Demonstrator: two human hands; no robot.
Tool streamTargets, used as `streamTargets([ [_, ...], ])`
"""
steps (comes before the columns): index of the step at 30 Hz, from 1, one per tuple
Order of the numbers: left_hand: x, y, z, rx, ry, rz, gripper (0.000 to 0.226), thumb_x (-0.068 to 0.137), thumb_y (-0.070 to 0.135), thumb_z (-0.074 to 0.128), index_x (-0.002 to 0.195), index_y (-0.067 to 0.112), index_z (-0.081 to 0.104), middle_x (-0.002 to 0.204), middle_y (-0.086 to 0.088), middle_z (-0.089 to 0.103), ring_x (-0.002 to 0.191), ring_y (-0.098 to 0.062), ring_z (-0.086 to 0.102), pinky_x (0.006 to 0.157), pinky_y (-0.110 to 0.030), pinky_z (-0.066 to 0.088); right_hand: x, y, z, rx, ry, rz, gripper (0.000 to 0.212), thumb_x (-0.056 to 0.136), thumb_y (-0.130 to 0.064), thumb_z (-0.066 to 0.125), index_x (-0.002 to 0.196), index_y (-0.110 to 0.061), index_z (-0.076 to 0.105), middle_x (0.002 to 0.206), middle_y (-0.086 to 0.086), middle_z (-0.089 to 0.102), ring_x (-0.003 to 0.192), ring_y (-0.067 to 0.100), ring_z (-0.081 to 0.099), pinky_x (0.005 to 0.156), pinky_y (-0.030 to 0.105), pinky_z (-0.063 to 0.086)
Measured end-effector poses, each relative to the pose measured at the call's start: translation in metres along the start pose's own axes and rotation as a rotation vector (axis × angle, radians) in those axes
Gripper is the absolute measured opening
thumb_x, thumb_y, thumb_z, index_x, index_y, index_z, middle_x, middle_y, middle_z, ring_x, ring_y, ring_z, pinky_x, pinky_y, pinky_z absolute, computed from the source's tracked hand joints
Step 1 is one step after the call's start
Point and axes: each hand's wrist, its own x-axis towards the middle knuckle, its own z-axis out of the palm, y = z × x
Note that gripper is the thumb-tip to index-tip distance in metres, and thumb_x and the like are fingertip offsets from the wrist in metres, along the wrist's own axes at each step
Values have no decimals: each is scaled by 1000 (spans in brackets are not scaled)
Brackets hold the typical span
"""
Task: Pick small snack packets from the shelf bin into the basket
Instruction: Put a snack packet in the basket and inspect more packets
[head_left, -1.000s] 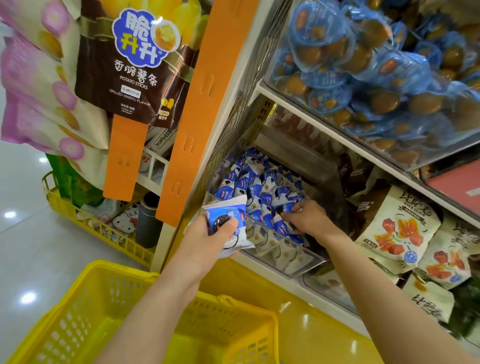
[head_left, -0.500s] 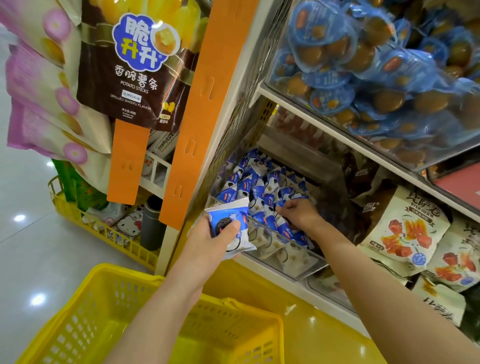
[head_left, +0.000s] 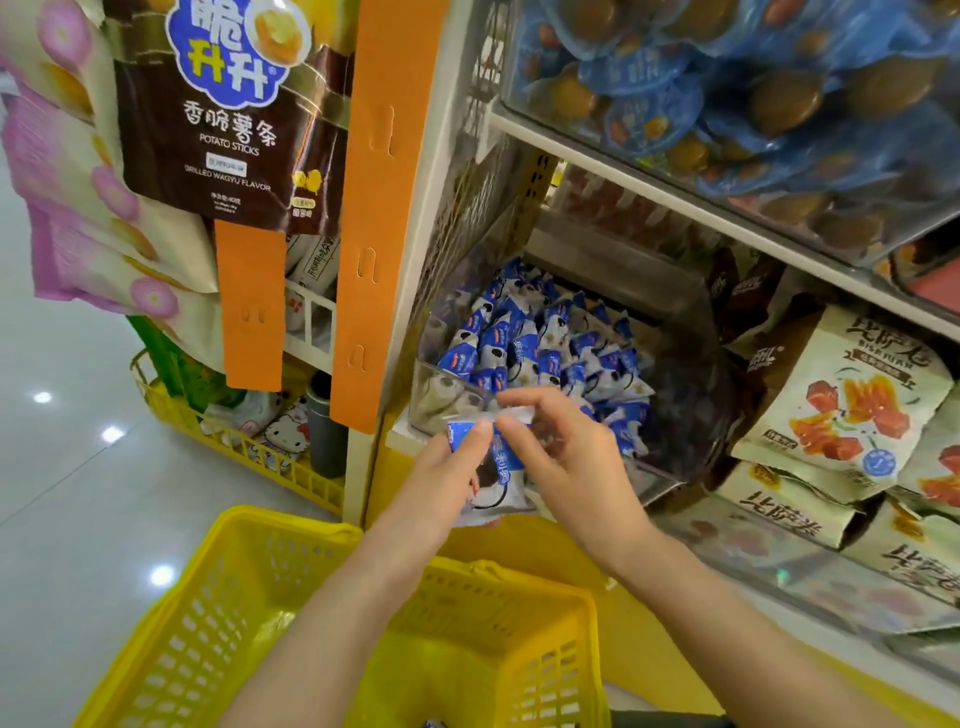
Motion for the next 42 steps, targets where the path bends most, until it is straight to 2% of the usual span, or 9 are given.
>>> streamTargets([
  [4, -3, -5, 1, 91, 35, 77, 18, 95, 33, 43, 88, 30, 59, 70, 20, 67, 63, 11, 60, 54, -3, 42, -6, 5, 7, 190, 16, 185, 9, 87, -15, 62, 95, -18, 65, 83, 13, 70, 74, 27, 65, 71, 40, 54],
  [7, -3, -9, -2, 219, 54, 95, 15, 94, 17, 49, 83, 22, 58, 64, 14, 64, 56, 7, 56, 49, -6, 41, -12, 11, 8, 439, -63, 336, 7, 86, -4, 61, 91, -6, 66, 75, 10, 67, 59, 14, 62, 59, 24, 54],
  [11, -2, -14, -3, 305, 60, 198, 6, 91, 7, 53, 87, 8, 57, 63, -2, 56, 45, 4, 49, 44, -9, 37, -19, 19, 11, 502, -77, 382, 15, 85, -6, 64, 74, -17, 65, 63, -2, 64, 51, -1, 58, 50, 14, 49],
  [14, 0, -17, -3, 319, 90, 258, 14, 92, 14, 54, 85, 3, 58, 73, -15, 61, 63, -11, 57, 53, -17, 43, -22, 23, 13, 267, -18, 238, 15, 81, -15, 69, 70, -24, 64, 57, -12, 61, 52, -1, 55, 54, 16, 47],
  [21, -1, -22, -3, 184, 61, 151, 16, 90, 22, 54, 80, 12, 61, 72, -7, 63, 69, -16, 62, 59, -25, 49, -29, 23, 9, -342, 118, -231, 8, 79, -24, 67, 79, -16, 68, 73, -7, 60, 67, 7, 52, 58, 22, 41],
  [26, -3, -22, -3, 189, 95, 146, 20, 84, 28, 61, 97, 14, 61, 84, -3, 70, 73, -10, 66, 62, -19, 50, -27, 23, 5, 48, 99, 44, 10, 81, -17, 68, 75, -24, 65, 66, -16, 60, 65, -2, 57, 63, 11, 46],
  [31, -5, -24, -3, 206, 159, 133, 31, 71, 28, 75, 97, 26, 59, 89, 9, 70, 73, -3, 69, 57, -13, 51, -24, 24, -3, 399, 132, 317, 13, 89, -12, 59, 78, -19, 57, 86, 11, 67, 82, 26, 67, 71, 36, 58],
  [35, -6, -26, -6, 20, 118, 133, 50, 56, 32, 75, 102, 19, 63, 92, 0, 74, 86, -13, 70, 75, -26, 56, -27, 24, -9, 354, 58, 338, 9, 90, -9, 57, 87, -17, 55, 85, 16, 67, 77, 25, 69, 69, 34, 59],
  [42, -8, -22, -9, -144, -11, 145, 44, 66, 9, 69, 108, 10, 57, 95, -2, 74, 87, -15, 70, 63, -21, 55, -26, 29, -10, 486, -40, 449, 12, 93, -3, 48, 91, -13, 54, 85, 9, 65, 66, 7, 65, 59, 21, 57],
])
